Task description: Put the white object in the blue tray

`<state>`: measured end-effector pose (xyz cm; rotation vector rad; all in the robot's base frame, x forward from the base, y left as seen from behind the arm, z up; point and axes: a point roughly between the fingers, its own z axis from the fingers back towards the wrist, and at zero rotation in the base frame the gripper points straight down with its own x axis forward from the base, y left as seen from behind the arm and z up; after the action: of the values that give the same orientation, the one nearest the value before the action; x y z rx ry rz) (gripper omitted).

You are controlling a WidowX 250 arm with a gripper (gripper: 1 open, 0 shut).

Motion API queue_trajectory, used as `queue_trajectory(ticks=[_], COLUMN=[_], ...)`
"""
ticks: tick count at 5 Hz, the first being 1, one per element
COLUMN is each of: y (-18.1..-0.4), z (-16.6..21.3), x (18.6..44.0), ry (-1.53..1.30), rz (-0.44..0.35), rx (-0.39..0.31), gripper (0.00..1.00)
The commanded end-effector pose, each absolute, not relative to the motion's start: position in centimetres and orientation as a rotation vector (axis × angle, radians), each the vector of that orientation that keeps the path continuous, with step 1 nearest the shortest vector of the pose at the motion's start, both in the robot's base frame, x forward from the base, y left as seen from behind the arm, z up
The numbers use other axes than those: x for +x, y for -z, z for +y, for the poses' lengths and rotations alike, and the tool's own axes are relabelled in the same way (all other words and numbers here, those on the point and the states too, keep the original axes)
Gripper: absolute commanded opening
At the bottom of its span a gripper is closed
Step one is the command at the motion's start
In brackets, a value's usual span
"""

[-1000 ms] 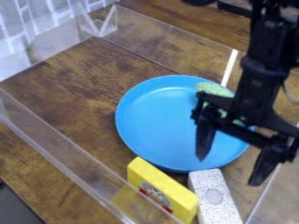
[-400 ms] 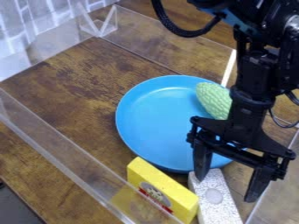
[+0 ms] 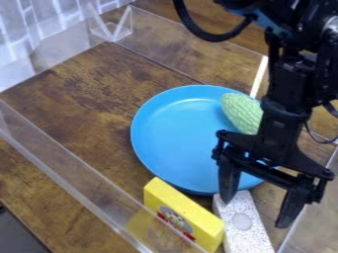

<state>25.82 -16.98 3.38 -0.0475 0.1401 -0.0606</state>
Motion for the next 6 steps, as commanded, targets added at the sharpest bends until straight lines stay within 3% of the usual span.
queue_trajectory(ticks=[1, 6], y=[-1.9, 0.5], z=[-16.1, -17.4], x=[25.5, 25.0], ry=[0.048, 0.127], rz=[0.166, 0.235], rx=[-0.039, -0.004], gripper=[1.00, 1.00])
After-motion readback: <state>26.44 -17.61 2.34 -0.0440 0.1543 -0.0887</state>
